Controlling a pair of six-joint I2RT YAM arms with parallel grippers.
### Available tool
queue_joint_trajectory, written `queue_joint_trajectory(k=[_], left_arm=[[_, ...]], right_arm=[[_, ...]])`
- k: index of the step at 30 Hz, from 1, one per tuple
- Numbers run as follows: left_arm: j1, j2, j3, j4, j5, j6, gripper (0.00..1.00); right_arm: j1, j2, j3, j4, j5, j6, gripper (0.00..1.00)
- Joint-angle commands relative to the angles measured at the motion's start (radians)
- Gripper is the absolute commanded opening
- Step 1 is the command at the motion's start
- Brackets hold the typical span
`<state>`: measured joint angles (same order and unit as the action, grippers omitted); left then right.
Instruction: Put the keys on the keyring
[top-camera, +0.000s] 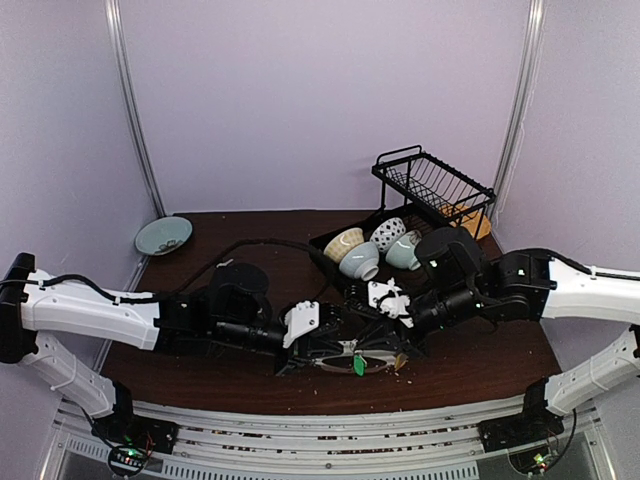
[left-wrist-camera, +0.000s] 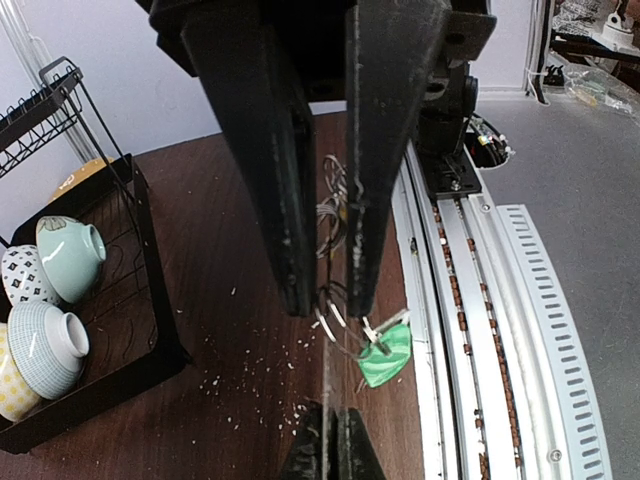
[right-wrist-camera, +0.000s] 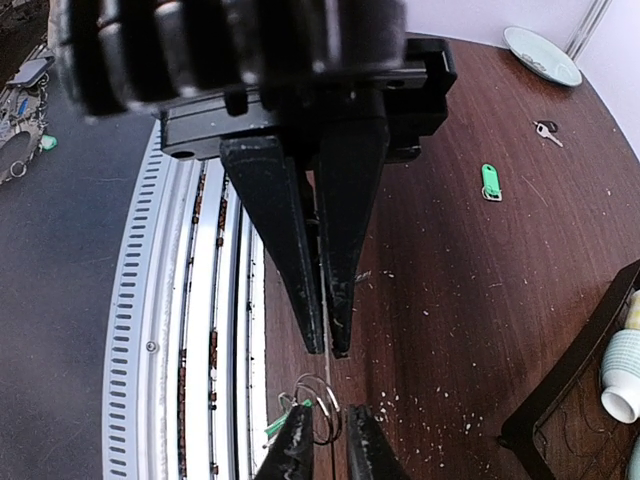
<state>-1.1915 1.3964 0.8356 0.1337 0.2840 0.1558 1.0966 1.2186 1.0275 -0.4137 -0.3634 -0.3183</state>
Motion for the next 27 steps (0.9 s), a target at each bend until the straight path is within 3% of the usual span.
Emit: queue_joint_trajectory(k=[1, 6, 18, 22, 27], left_arm=[[-0.005, -0.037, -0.001, 0.088, 0.018, -0.006, 0.00], [-0.005, -0.028, -0.004, 0.077, 0.022, -0.005, 0.00], [-0.005, -0.021, -0.004, 0.072, 0.029, -0.009, 0.00], [-0.005, -0.007, 0.000, 0.063, 0.038, -0.012, 0.00], [-0.008, -0.023, -0.006, 0.078, 0.039, -0.015, 0.00]], right_arm=[[0.009, 0.011, 0.006, -0.014, 0.012, -0.017, 0.12], [0.008, -0.026, -0.012, 0.035, 0.002, -0.015, 0.13], [0.009, -0.005, 0.015, 0.016, -0.031, -0.007, 0.06], [0.009, -0.011, 0.012, 0.040, -0.044, 0.008, 0.12], [0.008, -0.005, 0.010, 0.033, -0.047, 0.002, 0.01]])
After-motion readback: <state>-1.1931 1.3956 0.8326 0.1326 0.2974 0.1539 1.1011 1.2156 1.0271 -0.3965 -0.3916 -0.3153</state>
